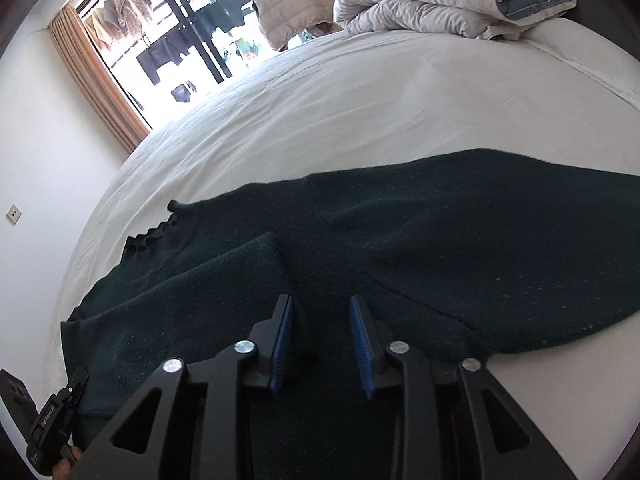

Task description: Fold small clothes

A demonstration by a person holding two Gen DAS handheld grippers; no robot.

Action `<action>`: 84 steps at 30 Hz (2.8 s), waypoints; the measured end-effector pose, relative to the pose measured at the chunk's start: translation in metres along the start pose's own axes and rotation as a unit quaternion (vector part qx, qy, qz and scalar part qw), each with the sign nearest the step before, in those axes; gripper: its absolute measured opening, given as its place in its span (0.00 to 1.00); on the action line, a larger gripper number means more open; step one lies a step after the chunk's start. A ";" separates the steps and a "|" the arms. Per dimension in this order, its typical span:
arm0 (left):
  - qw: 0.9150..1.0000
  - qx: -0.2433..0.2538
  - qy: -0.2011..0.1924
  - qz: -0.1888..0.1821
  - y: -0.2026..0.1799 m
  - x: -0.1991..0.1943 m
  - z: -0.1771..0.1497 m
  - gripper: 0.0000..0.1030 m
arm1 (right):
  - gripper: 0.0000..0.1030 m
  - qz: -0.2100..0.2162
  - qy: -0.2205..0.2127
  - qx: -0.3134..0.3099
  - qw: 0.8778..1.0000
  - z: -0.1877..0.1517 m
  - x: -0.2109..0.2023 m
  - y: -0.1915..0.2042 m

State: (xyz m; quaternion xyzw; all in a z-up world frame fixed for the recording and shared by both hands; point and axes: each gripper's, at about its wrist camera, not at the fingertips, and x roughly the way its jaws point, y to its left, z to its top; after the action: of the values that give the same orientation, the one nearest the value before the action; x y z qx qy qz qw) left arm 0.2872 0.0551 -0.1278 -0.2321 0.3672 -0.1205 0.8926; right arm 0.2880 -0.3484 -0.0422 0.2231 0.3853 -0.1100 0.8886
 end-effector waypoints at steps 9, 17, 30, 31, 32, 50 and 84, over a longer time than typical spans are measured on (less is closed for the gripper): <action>1.000 0.007 -0.002 0.009 -0.011 0.005 -0.002 0.17 | 0.64 0.140 -0.017 -0.066 0.988 -0.008 -0.015 0.058; 1.000 0.017 -0.003 0.016 -0.011 0.011 0.000 0.17 | 0.56 0.055 -0.018 0.043 0.997 0.005 -0.015 -0.033; 0.999 0.029 -0.003 0.029 -0.011 0.020 0.004 0.17 | 0.70 0.033 -0.132 0.413 0.900 -0.029 -0.149 -0.372; 0.999 0.031 -0.003 0.031 -0.012 0.020 0.004 0.17 | 0.68 0.043 -0.132 0.423 0.896 -0.032 -0.147 -0.380; 0.999 0.033 -0.003 0.033 -0.013 0.021 0.004 0.17 | 0.68 0.052 -0.128 0.425 0.895 -0.032 -0.144 -0.386; 0.999 0.038 -0.003 0.038 -0.013 0.026 0.004 0.17 | 0.25 0.059 -0.137 0.451 0.880 -0.001 -0.109 -0.412; 0.999 -0.019 -0.017 -0.034 0.012 0.017 0.005 0.17 | 0.11 0.126 -0.071 -0.212 0.967 -0.021 -0.053 0.187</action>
State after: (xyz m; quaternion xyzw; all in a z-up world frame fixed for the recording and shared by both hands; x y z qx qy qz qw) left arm 0.3029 0.0609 -0.1410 -0.2633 0.3464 -0.1402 0.8894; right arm 0.3072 -0.1731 0.0421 0.0679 0.3048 0.0711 0.9473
